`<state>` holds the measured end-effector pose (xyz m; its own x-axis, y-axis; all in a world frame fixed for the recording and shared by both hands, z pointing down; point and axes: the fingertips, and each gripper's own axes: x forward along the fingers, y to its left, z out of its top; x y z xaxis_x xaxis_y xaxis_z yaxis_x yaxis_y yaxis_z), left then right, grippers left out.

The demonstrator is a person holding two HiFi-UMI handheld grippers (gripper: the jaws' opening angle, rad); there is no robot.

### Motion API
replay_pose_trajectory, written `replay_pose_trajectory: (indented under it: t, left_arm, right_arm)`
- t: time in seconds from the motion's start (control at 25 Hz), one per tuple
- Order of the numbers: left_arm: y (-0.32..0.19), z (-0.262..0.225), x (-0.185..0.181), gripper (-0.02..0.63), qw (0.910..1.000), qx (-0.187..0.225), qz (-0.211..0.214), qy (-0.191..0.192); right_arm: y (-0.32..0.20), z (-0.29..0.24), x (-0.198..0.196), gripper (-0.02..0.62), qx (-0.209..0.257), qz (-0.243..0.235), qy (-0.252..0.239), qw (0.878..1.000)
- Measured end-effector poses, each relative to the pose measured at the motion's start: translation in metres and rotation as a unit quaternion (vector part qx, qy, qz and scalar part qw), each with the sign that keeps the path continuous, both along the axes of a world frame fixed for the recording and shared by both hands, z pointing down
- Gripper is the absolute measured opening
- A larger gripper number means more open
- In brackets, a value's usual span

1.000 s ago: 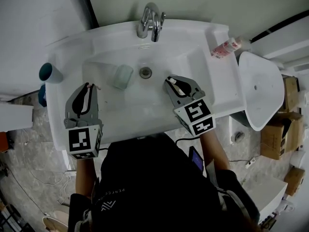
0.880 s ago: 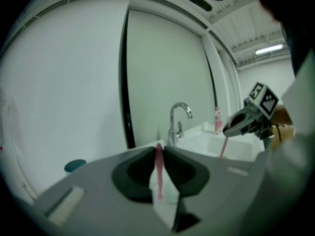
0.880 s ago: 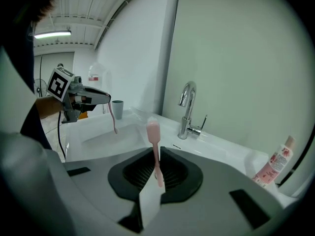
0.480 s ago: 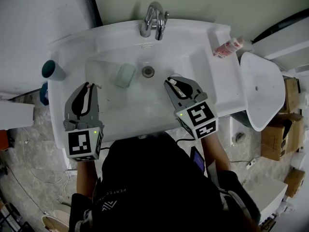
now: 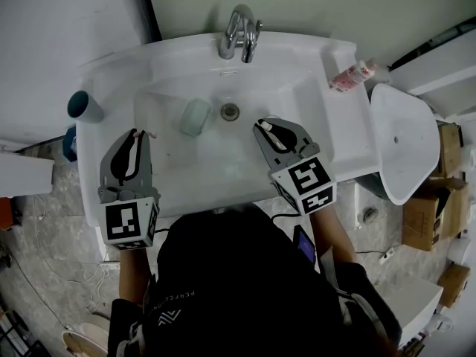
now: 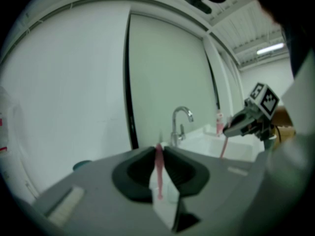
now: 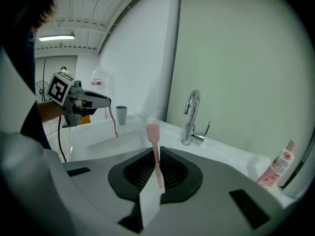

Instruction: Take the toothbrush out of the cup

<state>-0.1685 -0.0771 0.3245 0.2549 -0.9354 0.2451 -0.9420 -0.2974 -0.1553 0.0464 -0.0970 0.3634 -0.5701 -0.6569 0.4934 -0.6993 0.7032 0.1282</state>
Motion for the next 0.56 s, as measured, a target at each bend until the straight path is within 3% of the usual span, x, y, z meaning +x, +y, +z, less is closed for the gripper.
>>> replay_pose_trajectory:
  t: [0.32,0.56]
  left_arm:
    - [0.0012,-0.0017,-0.0018,0.063,1.0000,0.003,0.000,0.000]
    - [0.0024,-0.0098,0.0009,0.063,0.9996,0.015,-0.009,0.021]
  right_arm:
    - [0.0007,-0.0012,-0.0024,0.026,-0.002,-0.002,-0.006,1.000]
    - [0.0033,0.0003,-0.0012,0.026,-0.003,0.000,-0.008,1.000]
